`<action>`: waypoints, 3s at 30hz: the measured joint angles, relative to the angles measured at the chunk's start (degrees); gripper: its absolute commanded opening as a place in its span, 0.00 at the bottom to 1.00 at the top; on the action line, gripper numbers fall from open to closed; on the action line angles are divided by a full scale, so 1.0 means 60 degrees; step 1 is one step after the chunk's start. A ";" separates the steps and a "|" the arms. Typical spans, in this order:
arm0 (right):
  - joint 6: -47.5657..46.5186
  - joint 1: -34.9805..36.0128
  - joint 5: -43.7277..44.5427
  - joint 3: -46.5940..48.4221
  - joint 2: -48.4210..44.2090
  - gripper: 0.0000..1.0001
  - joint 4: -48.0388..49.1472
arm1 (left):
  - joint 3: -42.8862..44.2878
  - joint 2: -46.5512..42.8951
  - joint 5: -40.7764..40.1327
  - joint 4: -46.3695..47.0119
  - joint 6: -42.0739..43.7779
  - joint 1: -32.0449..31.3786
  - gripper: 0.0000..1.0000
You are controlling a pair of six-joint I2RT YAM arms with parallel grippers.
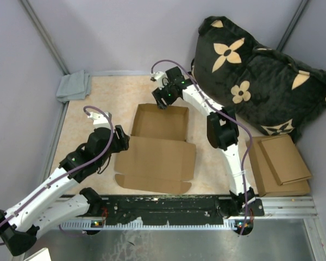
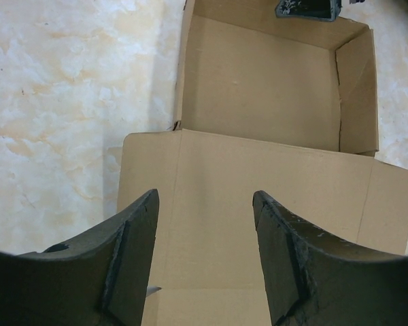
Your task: Fold the paper box
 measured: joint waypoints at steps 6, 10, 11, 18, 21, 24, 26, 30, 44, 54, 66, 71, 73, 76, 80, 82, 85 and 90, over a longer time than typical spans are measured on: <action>-0.0062 0.0237 0.0146 0.0000 0.0044 0.64 -0.0135 | -0.0109 -0.0109 0.0040 -0.0007 -0.0124 0.0000 0.63; 0.0117 0.0331 0.0415 0.0029 0.0226 0.59 -0.0127 | -0.0171 -0.0160 0.0055 -0.0004 -0.0168 0.0000 0.63; 0.0164 0.0346 0.0459 0.0076 0.0310 0.57 -0.0138 | -0.0189 -0.0168 0.0058 -0.0007 -0.0168 0.0000 0.63; 0.1147 0.0331 0.1381 0.0080 0.0732 0.28 -0.0084 | -0.0266 -0.0175 0.0153 -0.0004 -0.0222 0.0000 0.63; 0.1949 0.0248 0.1909 0.0084 0.0732 0.28 -0.0138 | -0.0321 -0.0186 0.0233 0.0025 -0.0240 0.0000 0.63; 0.3071 -0.0011 0.2441 -0.0379 0.0470 0.30 -0.0015 | -0.0397 -0.0168 0.0375 0.0138 -0.0251 0.0000 0.62; 0.3763 -0.0280 0.2718 -0.1552 -0.0193 0.32 0.0233 | -0.0408 -0.0095 0.0474 0.0233 -0.0262 0.0000 0.62; 0.5027 -0.0845 0.2750 -0.5417 -0.2674 0.46 0.0867 | -0.0412 0.0157 0.0732 0.0510 -0.0266 0.0000 0.62; 0.5734 0.2390 0.2830 -1.0732 -1.0714 0.78 0.1548 | -0.0433 0.0335 0.1300 0.1206 -0.0382 0.0000 0.62; 0.3475 -0.1002 0.2371 -0.4965 -0.4626 0.77 0.2033 | -0.1140 0.0007 0.1494 0.1191 -0.0962 0.0000 0.62; 0.1920 -0.0922 0.1537 -0.1734 -0.0692 0.71 0.0696 | -0.1355 -0.0525 0.1457 0.0882 -0.1129 0.0011 0.62; 0.1931 -0.0922 0.1559 -0.1687 -0.0685 0.32 0.0514 | -0.1439 -0.0386 0.1432 0.0867 -0.1137 0.0011 0.63; 0.2087 -0.0922 0.1603 -0.1854 -0.0714 0.28 0.0616 | -0.1475 -0.0273 0.1410 0.0871 -0.1162 0.0011 0.63; 0.2510 -0.0922 0.1690 -0.3104 -0.1322 0.23 0.1275 | -0.1494 0.0004 0.1300 0.0882 -0.1249 0.0011 0.64; 0.3388 -0.0856 0.1756 -0.6018 -0.3140 0.17 0.1887 | -0.1497 0.0576 0.0922 0.1024 -0.1479 0.0055 0.65; 0.3858 -0.0769 0.1869 -0.7526 -0.4080 0.16 0.2120 | -0.1494 0.0965 0.0798 0.1202 -0.1541 0.0219 0.66; 0.4481 -0.0372 0.2248 -0.9278 -0.5388 0.16 0.2390 | -0.1271 0.1803 0.0903 0.1333 -0.1566 0.1071 0.67; 0.5650 0.0758 0.2696 -1.1398 -0.7246 0.21 0.2648 | -0.0291 0.3013 0.1450 0.1588 -0.1421 0.2889 0.71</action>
